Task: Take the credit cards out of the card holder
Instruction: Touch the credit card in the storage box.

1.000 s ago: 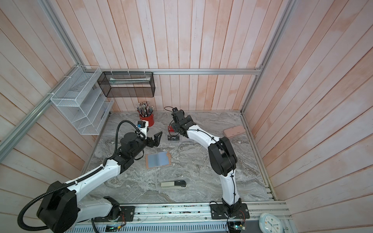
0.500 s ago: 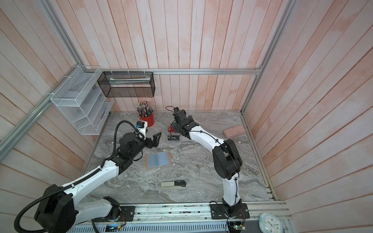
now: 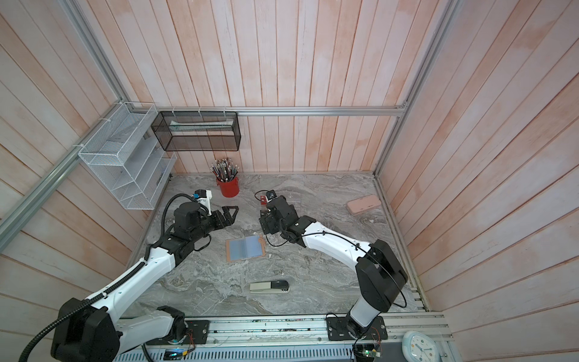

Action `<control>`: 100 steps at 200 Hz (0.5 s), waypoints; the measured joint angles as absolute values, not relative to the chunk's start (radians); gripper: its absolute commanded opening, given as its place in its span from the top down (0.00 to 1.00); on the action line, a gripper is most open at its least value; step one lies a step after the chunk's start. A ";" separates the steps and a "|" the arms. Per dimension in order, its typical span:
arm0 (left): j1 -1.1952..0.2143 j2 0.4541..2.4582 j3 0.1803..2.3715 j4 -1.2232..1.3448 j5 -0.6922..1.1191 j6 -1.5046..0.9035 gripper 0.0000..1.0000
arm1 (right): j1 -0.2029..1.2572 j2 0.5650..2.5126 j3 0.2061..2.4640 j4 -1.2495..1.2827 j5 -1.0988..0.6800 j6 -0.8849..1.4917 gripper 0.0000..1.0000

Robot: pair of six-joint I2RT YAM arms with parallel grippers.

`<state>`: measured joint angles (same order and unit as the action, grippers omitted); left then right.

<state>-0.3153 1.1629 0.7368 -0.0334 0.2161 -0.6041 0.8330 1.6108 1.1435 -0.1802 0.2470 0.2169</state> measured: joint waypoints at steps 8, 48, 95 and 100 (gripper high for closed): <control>-0.308 1.142 0.702 -0.046 0.241 -0.633 0.00 | 0.847 1.608 1.123 -0.173 0.233 0.236 0.02; -0.299 0.989 0.566 -0.098 0.318 -0.747 0.00 | 0.927 1.622 1.070 -0.144 0.160 0.318 0.02; -0.286 0.973 0.498 -0.044 0.419 -0.870 0.00 | 0.950 1.658 1.034 -0.030 0.021 0.422 0.02; -0.285 0.979 0.488 -0.035 0.430 -0.884 0.00 | 0.950 1.666 1.031 -0.020 0.009 0.430 0.02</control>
